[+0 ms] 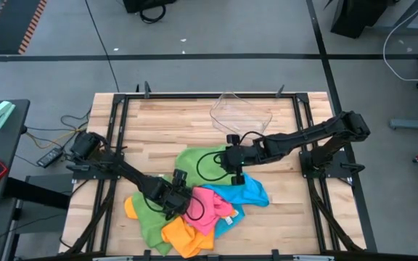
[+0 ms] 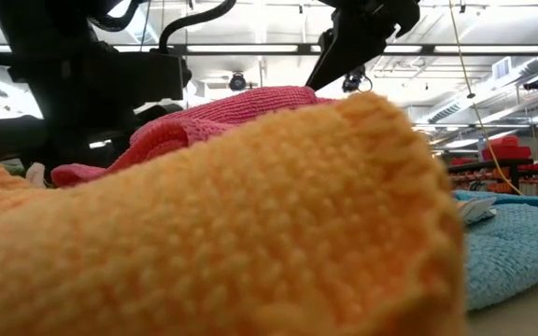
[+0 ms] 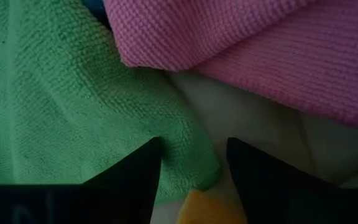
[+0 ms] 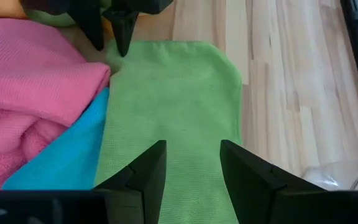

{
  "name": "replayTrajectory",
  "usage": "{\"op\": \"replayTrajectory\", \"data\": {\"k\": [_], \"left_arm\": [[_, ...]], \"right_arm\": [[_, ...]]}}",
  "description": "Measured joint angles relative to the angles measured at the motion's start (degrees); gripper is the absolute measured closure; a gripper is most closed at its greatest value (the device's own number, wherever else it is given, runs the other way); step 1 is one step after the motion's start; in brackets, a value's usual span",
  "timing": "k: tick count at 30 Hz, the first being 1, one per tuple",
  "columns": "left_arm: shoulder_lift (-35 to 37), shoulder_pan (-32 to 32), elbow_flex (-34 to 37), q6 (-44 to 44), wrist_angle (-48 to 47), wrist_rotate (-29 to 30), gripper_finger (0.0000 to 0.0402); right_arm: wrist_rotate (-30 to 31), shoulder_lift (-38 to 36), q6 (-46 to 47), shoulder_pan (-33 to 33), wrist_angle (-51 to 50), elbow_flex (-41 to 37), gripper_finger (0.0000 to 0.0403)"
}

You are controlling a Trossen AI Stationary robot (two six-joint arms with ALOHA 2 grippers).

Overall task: Fold microfiber towels
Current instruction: Fold the top green towel

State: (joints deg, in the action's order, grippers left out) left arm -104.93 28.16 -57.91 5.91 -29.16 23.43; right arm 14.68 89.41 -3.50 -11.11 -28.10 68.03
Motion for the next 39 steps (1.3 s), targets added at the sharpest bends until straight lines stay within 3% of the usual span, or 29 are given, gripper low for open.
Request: {"op": "replayTrajectory", "data": {"k": [5, 13, 28, 39], "left_arm": [[-0.22, 0.06, 0.02, 1.31, -0.6, -0.36, 0.0267], [-0.52, -0.16, -2.76, 0.9, -5.41, 0.36, 0.0388], [9.31, -3.75, -9.18, 4.3, -11.19, 1.15, 0.0382], [15.39, -6.14, -11.61, 5.71, -14.87, 2.2, 0.0389]], "right_arm": [[-0.42, 0.0, -0.53, -2.01, 1.71, 0.0, 0.0242], [-1.74, 1.91, -1.0, -5.09, 5.2, -0.03, 0.0242], [-1.45, 2.43, 0.89, -5.19, 6.28, -0.04, 0.0238], [0.11, 2.84, 2.68, -5.21, 12.65, -4.14, 0.0184]]}}
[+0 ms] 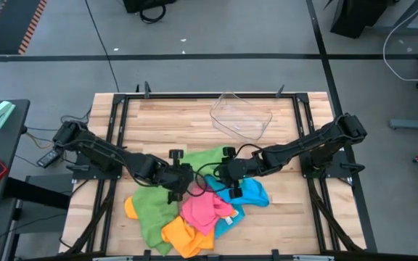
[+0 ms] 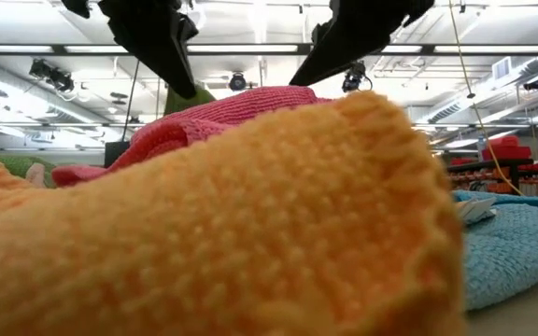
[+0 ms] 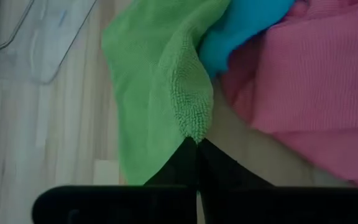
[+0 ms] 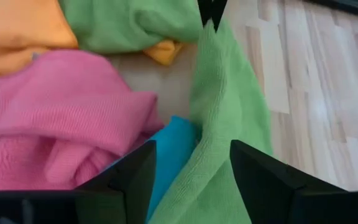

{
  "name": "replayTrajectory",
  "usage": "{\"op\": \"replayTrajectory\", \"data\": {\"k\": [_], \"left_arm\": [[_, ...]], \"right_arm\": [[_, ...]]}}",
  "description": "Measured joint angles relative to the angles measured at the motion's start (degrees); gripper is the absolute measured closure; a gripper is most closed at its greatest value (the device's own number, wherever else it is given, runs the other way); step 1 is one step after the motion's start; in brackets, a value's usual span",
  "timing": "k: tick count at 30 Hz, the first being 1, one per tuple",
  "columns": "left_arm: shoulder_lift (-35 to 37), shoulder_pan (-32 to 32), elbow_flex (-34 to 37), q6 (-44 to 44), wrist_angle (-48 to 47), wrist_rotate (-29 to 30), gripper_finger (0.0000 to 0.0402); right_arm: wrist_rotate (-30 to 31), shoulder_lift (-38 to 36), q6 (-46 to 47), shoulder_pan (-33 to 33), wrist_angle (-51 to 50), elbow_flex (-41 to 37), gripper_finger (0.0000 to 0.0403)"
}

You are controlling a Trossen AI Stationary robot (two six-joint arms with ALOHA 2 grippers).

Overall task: Fold microfiber towels
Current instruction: Fold the top green towel

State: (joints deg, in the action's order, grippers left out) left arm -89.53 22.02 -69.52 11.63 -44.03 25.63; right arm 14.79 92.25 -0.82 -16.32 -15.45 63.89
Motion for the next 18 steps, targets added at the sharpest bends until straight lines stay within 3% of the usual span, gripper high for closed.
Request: {"op": "replayTrajectory", "data": {"k": [4, 13, 18], "left_arm": [[1.71, -0.33, 0.05, 0.26, -0.99, 0.08, 0.0375], [2.66, -1.36, 0.05, 1.06, -1.26, 0.14, 0.0393], [3.49, -2.25, 0.05, 2.0, -1.38, 0.18, 0.0374]], "right_arm": [[0.02, 0.02, -0.13, -0.02, 4.97, -3.54, 0.018], [3.08, 0.0, 0.45, -0.17, 16.33, -11.15, 0.018], [9.49, 0.0, 0.77, -2.43, 19.75, -12.77, 0.0181]]}}
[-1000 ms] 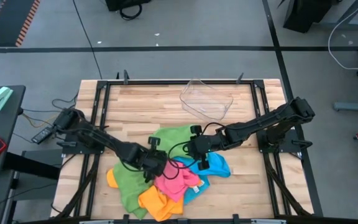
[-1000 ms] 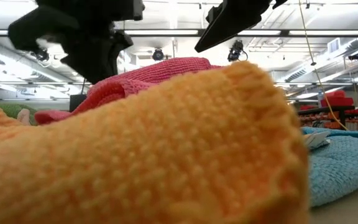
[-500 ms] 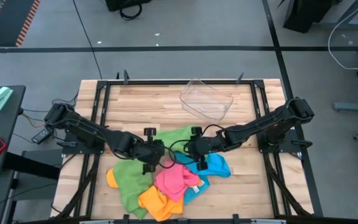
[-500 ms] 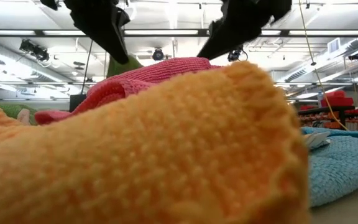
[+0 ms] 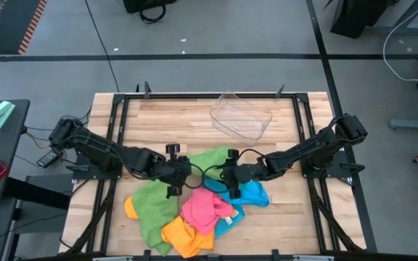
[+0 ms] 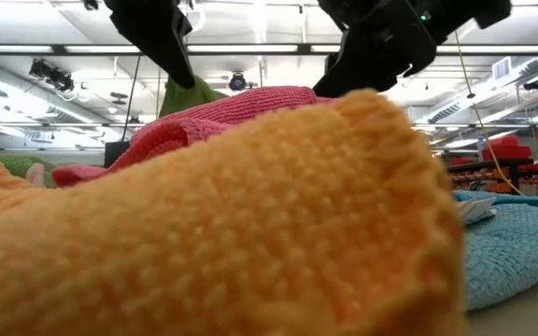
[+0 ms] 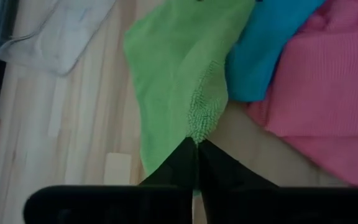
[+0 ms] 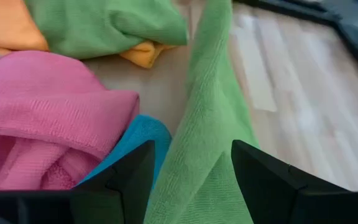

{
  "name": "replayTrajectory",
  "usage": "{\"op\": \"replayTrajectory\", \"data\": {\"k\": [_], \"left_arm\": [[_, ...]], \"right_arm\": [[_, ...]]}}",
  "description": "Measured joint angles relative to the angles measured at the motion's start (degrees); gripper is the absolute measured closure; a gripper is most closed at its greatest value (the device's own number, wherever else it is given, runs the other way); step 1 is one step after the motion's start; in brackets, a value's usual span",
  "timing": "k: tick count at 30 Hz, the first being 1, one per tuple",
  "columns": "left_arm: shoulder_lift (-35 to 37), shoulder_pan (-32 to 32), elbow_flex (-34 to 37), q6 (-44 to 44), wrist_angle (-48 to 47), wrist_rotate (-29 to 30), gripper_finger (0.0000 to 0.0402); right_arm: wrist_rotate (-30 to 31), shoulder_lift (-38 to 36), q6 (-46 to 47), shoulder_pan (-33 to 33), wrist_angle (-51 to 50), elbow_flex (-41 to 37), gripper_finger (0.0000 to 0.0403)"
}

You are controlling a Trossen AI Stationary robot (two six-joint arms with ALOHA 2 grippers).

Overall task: Fold microfiber towels
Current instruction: Fold the top green towel

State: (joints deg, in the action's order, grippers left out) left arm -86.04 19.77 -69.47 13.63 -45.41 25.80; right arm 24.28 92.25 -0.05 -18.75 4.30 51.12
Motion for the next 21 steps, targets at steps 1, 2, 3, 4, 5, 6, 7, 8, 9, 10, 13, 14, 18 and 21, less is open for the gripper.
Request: {"op": "replayTrajectory", "data": {"k": [1, 2, 3, 4, 5, 6, 7, 8, 9, 10, 13, 14, 18, 21], "left_arm": [[0.11, -0.13, -0.06, 0.04, 0.1, 0.08, 0.0373], [0.11, -0.15, -0.07, 0.13, 0.11, 0.05, 0.0375], [0.12, -0.14, -0.02, 0.13, -0.09, 0.01, 0.0378], [0.2, -0.13, 0.02, 0.13, -0.2, -0.08, 0.0383], [0.3, -0.12, 0.01, 0.13, -0.03, -0.07, 0.0387], [0.33, -0.11, -0.02, 0.1, 0.03, -0.09, 0.039], [0.33, -0.11, -0.02, -0.1, -0.04, -0.09, 0.0393], [0.33, -0.11, -0.02, -0.26, -0.02, -0.11, 0.0394], [0.33, -0.11, 0.0, -0.26, -0.02, -0.11, 0.0394], [0.33, -0.11, -0.01, -0.23, 0.08, -0.08, 0.0392], [0.33, -0.11, 0.0, 0.16, 0.02, -0.09, 0.0377], [0.33, -0.11, 0.0, 0.18, 0.02, -0.09, 0.0374], [0.33, -0.11, 0.0, 0.32, -0.23, -0.11, 0.0378], [0.33, -0.07, 0.0, 0.31, -0.58, -0.09, 0.039]], "right_arm": [[1.74, 0.0, -0.11, -0.63, 0.47, -0.32, 0.0182], [3.15, 0.0, -0.14, -1.21, 0.99, -0.47, 0.0182], [4.1, 0.0, -0.16, -1.71, 1.89, -0.59, 0.0182], [4.5, 0.0, -0.14, -2.07, 2.93, -0.72, 0.0182], [4.59, 0.0, -0.13, -2.3, 3.63, -0.83, 0.0182], [4.77, 0.2, -0.14, -2.45, 3.78, -0.9, 0.0182], [5.25, 0.74, -0.13, -2.46, 4.12, -0.9, 0.0182], [5.71, 1.31, -0.14, -2.46, 4.11, -0.91, 0.0182], [5.93, 2.22, -0.13, -2.46, 4.13, -0.97, 0.0182], [5.89, 3.44, -0.03, -2.4, 5.42, -0.97, 0.0182], [6.08, 6.82, -1.19, -2.37, 6.4, -0.69, 0.0182], [6.57, 7.85, -1.48, -2.4, 6.31, -0.28, 0.0182], [7.56, 10.37, -1.88, -2.13, 5.81, 1.22, 0.0182], [10.22, 10.95, -1.36, -1.87, 1.5, 1.15, 0.0182]]}}
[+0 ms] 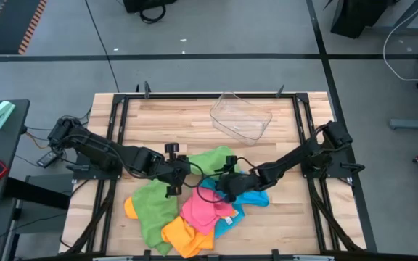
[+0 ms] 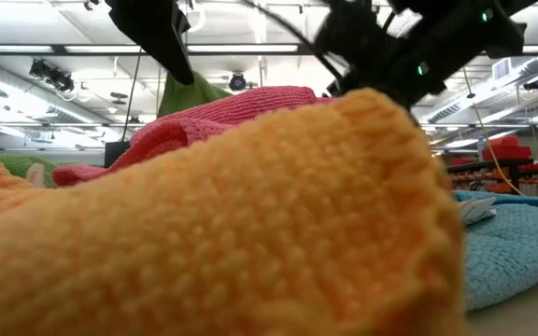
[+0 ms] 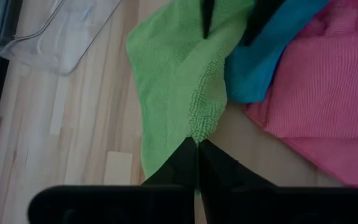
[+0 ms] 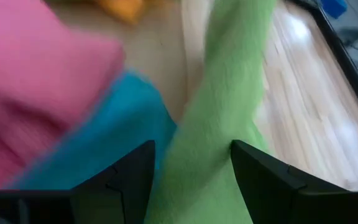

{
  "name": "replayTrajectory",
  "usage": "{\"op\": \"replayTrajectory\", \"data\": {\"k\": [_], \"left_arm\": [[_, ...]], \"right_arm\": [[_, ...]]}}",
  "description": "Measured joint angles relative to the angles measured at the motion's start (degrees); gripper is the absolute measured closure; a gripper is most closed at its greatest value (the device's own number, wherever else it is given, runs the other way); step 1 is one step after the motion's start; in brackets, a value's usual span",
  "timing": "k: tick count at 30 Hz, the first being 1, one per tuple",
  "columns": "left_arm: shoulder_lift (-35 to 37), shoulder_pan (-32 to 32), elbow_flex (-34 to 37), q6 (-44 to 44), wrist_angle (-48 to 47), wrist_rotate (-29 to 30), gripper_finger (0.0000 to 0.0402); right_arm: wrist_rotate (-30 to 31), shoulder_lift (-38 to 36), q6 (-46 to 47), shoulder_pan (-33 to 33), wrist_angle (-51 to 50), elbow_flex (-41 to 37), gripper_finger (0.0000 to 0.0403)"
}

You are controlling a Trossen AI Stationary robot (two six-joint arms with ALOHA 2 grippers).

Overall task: Fold microfiber towels
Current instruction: Fold the top green towel

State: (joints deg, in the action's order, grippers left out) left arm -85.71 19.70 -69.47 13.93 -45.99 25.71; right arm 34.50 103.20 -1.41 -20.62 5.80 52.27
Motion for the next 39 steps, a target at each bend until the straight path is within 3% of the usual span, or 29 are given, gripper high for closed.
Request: {"op": "replayTrajectory", "data": {"k": [10, 18, 29, 34, 39], "left_arm": [[-0.02, 0.07, 0.0, -0.12, -1.21, -0.02, 0.037], [-0.02, 0.16, 0.0, 0.02, -1.98, -0.04, 0.0391], [-0.04, 0.16, 0.0, 0.41, -2.82, -2.71, 0.0378], [-0.04, 0.18, 0.47, 0.42, -3.96, -3.08, 0.039], [-0.52, 0.44, 1.47, 0.74, -4.31, -3.72, 0.0377]], "right_arm": [[2.56, -3.2, 4.45, 0.31, -14.71, -0.02, 0.0189], [-2.8, -5.13, 5.57, 0.28, -18.43, -0.02, 0.023], [-4.72, -4.81, 8.54, 0.26, -26.17, -0.04, 0.0286], [-5.78, -5.16, 7.4, 0.25, -28.11, -0.02, 0.0333], [-7.02, -5.94, 5.88, 0.35, -28.5, 0.09, 0.0391]]}}
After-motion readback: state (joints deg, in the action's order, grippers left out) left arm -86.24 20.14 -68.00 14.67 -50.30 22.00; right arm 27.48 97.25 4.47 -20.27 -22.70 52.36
